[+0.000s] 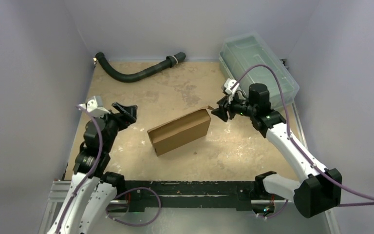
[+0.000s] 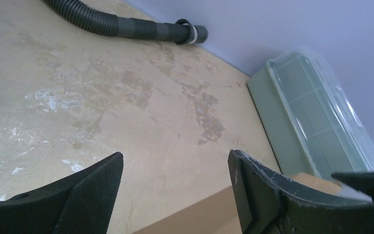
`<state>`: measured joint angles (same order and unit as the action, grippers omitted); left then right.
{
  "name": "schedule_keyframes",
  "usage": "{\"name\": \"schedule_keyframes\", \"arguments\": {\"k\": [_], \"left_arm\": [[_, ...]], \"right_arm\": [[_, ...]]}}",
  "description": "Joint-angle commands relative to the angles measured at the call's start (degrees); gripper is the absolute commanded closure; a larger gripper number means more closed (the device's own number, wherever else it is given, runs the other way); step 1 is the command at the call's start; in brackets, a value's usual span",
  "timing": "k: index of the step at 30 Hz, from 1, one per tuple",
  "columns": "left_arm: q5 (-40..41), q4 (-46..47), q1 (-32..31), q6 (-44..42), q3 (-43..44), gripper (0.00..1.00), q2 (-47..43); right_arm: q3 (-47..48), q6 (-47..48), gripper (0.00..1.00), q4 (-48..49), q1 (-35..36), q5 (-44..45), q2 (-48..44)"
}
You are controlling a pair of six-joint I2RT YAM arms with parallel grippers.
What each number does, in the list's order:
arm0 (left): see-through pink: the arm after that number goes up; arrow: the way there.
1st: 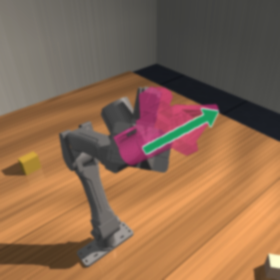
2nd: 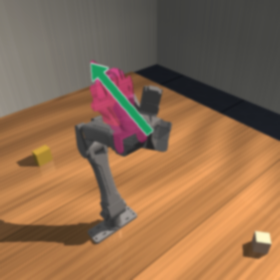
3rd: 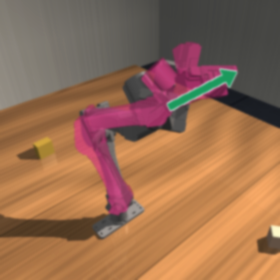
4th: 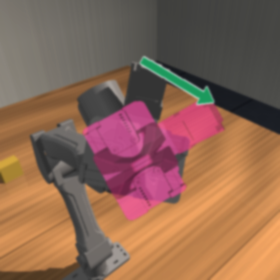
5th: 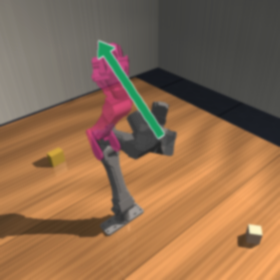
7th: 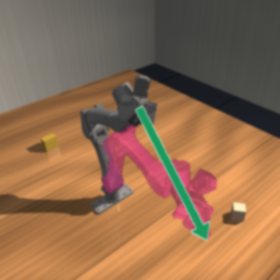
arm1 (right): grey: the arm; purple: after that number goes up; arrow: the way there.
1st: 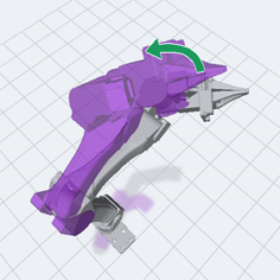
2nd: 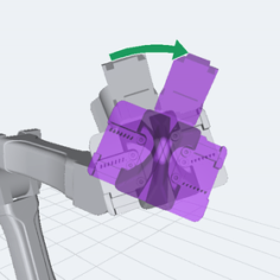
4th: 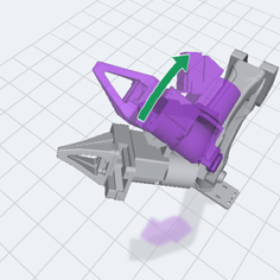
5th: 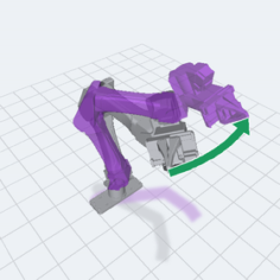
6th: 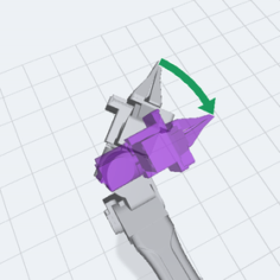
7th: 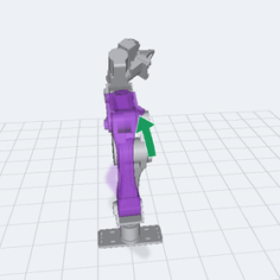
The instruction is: Fold the paper box
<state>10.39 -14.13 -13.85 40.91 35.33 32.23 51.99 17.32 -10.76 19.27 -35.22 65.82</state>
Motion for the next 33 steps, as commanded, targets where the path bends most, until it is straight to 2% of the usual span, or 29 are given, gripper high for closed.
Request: {"name": "schedule_keyframes", "arguments": {"k": [1,5,8,11,13,14,17,18,21,25,31,33], "left_arm": [[-9.29,-14.30,0.40,-4.16,3.90,0.21,-6.36],[-20.63,-16.34,0.40,-4.04,5.45,0.24,-11.03],[-25.96,-17.39,0.40,-4.76,8.23,0.35,-11.28],[-23.56,-23.09,0.39,-6.87,12.05,0.54,-9.23],[-18.46,-26.48,0.40,-7.25,12.89,0.70,-8.20],[-15.11,-27.93,0.40,-6.84,12.73,0.78,-7.81],[-9.23,-27.80,0.40,-3.84,9.28,0.89,-6.98],[-9.80,-25.59,0.40,-2.67,7.17,0.92,-6.80],[-12.35,-20.71,0.40,0.63,0.73,0.97,-6.41],[-14.37,-17.24,0.40,6.23,-4.98,1.00,-6.68],[-17.27,-15.84,0.40,10.91,-8.96,1.00,-2.72],[-20.94,-11.09,0.16,12.17,-11.92,1.00,1.59]], "right_arm": [[0.81,1.17,0.42,0.33,-4.38,-4.06,-4.57],[0.65,4.12,0.41,-1.51,-5.77,-9.08,-5.95],[1.36,8.47,0.40,-4.61,-6.97,-11.36,-6.42],[2.38,16.04,0.41,-9.60,-8.19,-14.79,-7.16],[2.68,22.69,0.43,-14.68,-8.25,-18.57,-7.73],[2.76,26.74,0.45,-17.50,-8.26,-20.64,-7.91],[0.95,31.82,0.67,-19.28,-8.30,-22.94,-8.21],[0.06,32.45,0.74,-18.43,-8.21,-22.88,-7.86],[-1.73,33.93,0.87,-17.26,-8.18,-22.01,-6.00],[-3.47,33.12,0.96,-13.47,-5.47,-18.44,-2.98],[-4.44,32.01,1.00,-9.36,-1.08,-11.20,-0.10],[-4.47,32.09,0.99,-9.30,-1.07,-9.91,-0.94]]}}
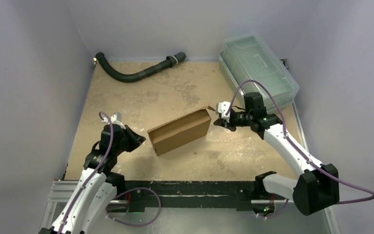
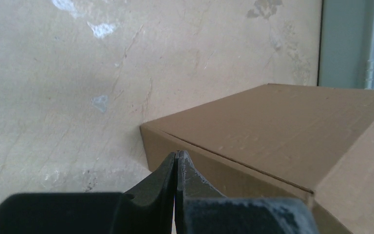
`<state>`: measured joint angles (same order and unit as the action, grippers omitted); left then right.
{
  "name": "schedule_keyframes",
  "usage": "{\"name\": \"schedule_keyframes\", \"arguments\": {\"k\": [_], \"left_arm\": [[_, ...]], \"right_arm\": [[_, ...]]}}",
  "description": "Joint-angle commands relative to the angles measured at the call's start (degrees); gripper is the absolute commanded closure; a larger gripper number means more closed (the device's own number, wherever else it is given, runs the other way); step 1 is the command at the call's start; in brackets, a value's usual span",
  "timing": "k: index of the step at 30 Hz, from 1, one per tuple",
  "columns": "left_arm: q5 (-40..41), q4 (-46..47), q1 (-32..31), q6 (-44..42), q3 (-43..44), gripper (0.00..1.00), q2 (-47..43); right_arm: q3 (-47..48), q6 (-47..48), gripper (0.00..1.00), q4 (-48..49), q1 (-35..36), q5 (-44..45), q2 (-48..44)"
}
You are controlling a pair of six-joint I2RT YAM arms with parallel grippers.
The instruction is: Fold the paper box
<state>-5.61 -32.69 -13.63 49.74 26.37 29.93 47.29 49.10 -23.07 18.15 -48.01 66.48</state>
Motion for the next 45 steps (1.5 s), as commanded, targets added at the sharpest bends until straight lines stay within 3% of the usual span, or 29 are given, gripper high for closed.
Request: {"name": "schedule_keyframes", "arguments": {"k": [1,10,13,20,23,27,32,36,39,45], "left_arm": [[-5.03,8.44,-0.15,3.37,-3.00,1.00,4.55],[-6.16,20.55,-2.98,4.10,-2.95,1.00,14.47],[-5.54,24.13,-5.04,4.24,-2.49,1.00,18.17],[-2.82,28.89,-7.47,3.21,-0.54,1.00,25.52],[0.71,25.95,-7.47,1.47,0.62,1.00,23.53],[3.97,19.94,-7.47,-1.62,0.87,0.99,16.45],[0.18,17.50,-7.47,0.12,-4.51,0.87,3.92],[-0.96,17.41,-7.44,1.46,-7.63,0.74,-3.65],[-1.20,16.43,-7.44,0.37,-6.87,0.72,-3.43],[-2.09,18.05,-7.46,-0.84,-6.34,0.73,0.15]], "right_arm": [[0.35,0.90,0.98,2.46,0.00,2.53,-1.55],[5.55,3.55,0.97,-5.96,-5.50,-2.71,-3.35],[6.28,-0.93,0.96,-4.45,-8.97,-4.17,-5.60],[6.84,-10.26,0.72,-1.17,-12.74,-3.15,-8.45],[5.98,-12.91,0.59,0.24,-14.39,-3.46,-9.76],[3.81,-14.52,0.54,3.24,-14.52,-4.23,-9.70],[2.46,-13.21,0.54,5.74,-13.48,-5.42,-8.42],[1.83,-13.64,0.55,9.52,-8.87,-0.06,-7.80],[2.55,-13.87,0.58,10.45,-6.47,3.76,-6.31],[2.58,-14.36,0.74,11.50,-5.33,8.53,-5.84]]}}
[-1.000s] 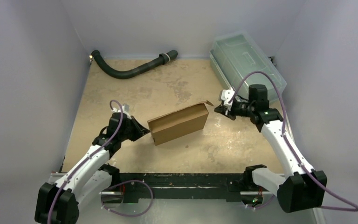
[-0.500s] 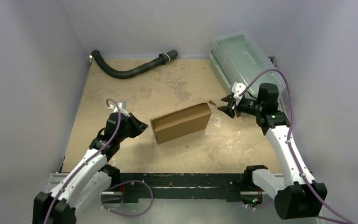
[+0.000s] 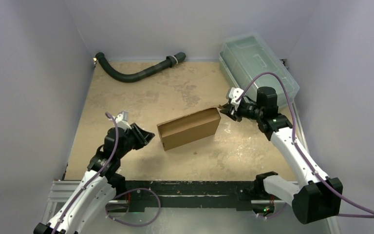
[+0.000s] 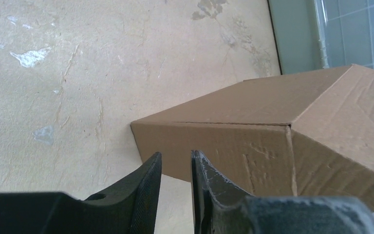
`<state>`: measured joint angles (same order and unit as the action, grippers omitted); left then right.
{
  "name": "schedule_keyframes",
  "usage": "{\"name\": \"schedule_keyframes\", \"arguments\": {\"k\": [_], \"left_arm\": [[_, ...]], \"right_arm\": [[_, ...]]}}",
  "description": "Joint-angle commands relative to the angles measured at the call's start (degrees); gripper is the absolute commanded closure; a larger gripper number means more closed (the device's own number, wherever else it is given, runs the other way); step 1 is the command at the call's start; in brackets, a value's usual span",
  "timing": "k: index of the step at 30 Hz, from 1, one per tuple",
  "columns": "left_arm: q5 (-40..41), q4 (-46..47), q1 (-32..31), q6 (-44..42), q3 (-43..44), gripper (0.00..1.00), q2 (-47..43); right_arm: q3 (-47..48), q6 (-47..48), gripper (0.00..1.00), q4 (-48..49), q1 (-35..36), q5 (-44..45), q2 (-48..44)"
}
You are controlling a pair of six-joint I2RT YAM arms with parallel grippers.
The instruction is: Fold the paper box
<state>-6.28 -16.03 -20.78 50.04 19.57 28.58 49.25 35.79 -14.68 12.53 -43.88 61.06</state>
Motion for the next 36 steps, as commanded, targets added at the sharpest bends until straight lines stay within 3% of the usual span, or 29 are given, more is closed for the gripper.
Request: {"name": "schedule_keyframes", "arguments": {"k": [1,4,11,23,26,31,36], "left_arm": [[-1.52,1.88,-0.32,-1.17,0.31,0.73,1.78],[-1.71,3.38,-0.32,-1.36,0.17,0.74,3.02],[-2.62,4.22,-0.32,-3.70,0.65,0.74,5.02],[-5.49,3.66,-0.32,-3.07,0.12,0.75,1.30],[-5.68,2.03,-0.32,-3.00,0.96,0.75,-0.17],[-5.20,2.16,-0.32,-2.82,0.76,0.75,0.03],[-5.31,5.33,-0.32,-3.35,1.02,0.75,3.85]], "right_arm": [[0.47,-1.05,0.75,3.15,0.30,4.59,-0.68],[0.63,-0.76,0.75,2.48,0.30,4.81,-1.07],[1.36,1.47,0.59,-0.57,-1.07,3.47,-0.83],[0.87,4.06,0.57,2.33,-1.62,1.07,3.01],[1.69,4.27,0.61,2.37,-1.26,0.91,4.20],[1.10,3.67,0.79,2.72,-1.07,0.22,3.19],[0.23,0.84,0.89,4.18,-1.03,0.68,1.53]]}}
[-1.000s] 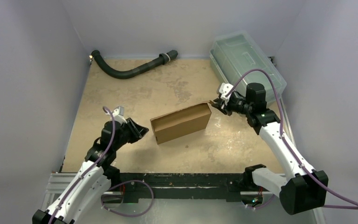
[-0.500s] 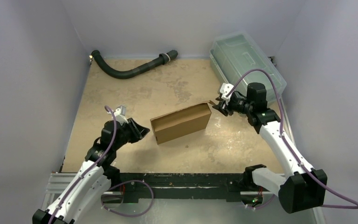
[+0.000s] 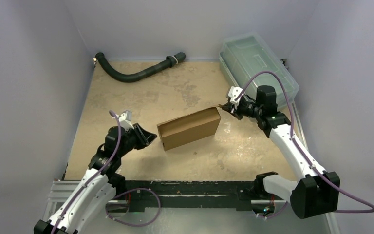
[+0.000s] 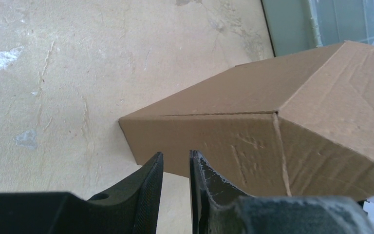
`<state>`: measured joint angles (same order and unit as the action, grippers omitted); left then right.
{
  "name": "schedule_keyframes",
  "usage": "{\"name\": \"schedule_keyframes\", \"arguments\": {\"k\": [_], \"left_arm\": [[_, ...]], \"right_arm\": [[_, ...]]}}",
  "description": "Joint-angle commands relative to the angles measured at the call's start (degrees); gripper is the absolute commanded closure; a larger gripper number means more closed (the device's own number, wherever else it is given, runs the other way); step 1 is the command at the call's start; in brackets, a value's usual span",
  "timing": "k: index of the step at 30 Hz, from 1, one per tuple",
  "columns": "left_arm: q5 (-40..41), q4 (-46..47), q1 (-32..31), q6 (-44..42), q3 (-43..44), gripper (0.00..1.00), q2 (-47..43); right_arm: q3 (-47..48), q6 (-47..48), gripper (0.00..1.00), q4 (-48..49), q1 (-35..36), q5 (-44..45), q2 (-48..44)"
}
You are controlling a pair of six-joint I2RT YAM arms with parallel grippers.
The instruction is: Fold the paper box
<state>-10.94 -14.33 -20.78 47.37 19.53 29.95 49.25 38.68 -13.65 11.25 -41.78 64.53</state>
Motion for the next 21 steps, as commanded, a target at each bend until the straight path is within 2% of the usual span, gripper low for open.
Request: {"name": "schedule_keyframes", "arguments": {"k": [1,7,10,21], "left_arm": [[-0.68,4.11,-0.32,-0.92,1.25,0.75,3.23],[-0.82,6.73,-0.32,-1.84,2.00,0.75,6.83],[-0.84,7.30,-0.32,-1.98,1.81,0.76,7.54],[-0.76,11.37,-0.32,-3.38,2.48,0.76,13.38]], "right_arm": [[0.31,-2.10,0.90,2.97,0.22,-1.67,-1.95],[0.23,-2.59,0.92,2.10,0.62,-2.29,-2.31],[0.43,-4.14,1.00,2.31,1.03,-2.25,-2.25],[1.60,-10.32,1.00,2.58,1.76,-2.22,-2.77]]}}
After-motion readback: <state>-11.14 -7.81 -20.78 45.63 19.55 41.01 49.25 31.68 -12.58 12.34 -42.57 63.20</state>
